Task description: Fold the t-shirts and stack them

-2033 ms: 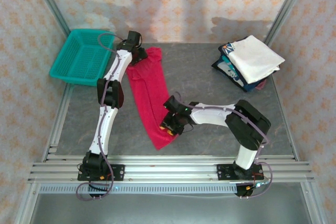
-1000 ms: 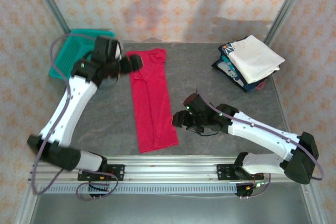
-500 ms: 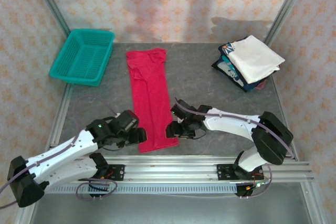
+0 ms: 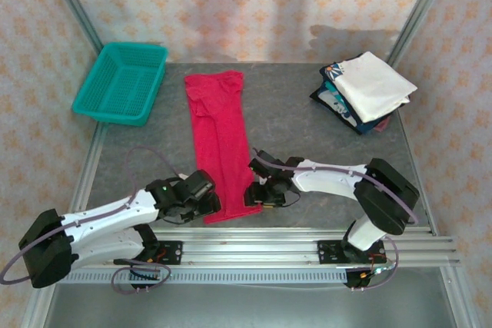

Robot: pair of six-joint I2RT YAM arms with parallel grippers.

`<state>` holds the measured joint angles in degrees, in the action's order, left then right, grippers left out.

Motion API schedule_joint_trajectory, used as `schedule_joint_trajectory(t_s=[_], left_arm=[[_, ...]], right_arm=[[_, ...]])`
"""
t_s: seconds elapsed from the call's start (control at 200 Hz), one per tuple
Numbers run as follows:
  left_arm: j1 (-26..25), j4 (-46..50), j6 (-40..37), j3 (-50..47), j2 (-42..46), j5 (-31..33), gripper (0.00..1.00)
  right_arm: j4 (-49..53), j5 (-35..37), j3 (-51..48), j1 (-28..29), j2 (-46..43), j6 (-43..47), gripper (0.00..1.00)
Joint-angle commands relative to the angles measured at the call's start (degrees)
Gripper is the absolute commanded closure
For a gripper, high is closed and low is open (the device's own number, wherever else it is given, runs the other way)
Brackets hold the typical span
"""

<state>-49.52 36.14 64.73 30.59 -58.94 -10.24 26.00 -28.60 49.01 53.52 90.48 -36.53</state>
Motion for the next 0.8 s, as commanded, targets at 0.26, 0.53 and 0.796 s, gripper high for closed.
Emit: schedule_joint_trajectory(t_s=[0.26, 0.53, 0.796], left_arm=[[-0.9, -3.8, 1.4, -0.5, -7.8, -0.1, 0.44], [-1.1, -10.6, 1.7, -0.3, -11.6, 0.2, 0.60], [-1.1, -9.2, 2.3, 2.1, -14.4, 1.3, 0.87]], right_arm=[[-1.6, 0.2, -0.5, 0.5, 1.8, -0.5, 0.43], [-4.6, -0.3, 0.0, 0.9, 4.5, -2.0, 0.53], [-3.5, -0.9, 2.4, 1.3, 5.7, -2.5, 0.82]])
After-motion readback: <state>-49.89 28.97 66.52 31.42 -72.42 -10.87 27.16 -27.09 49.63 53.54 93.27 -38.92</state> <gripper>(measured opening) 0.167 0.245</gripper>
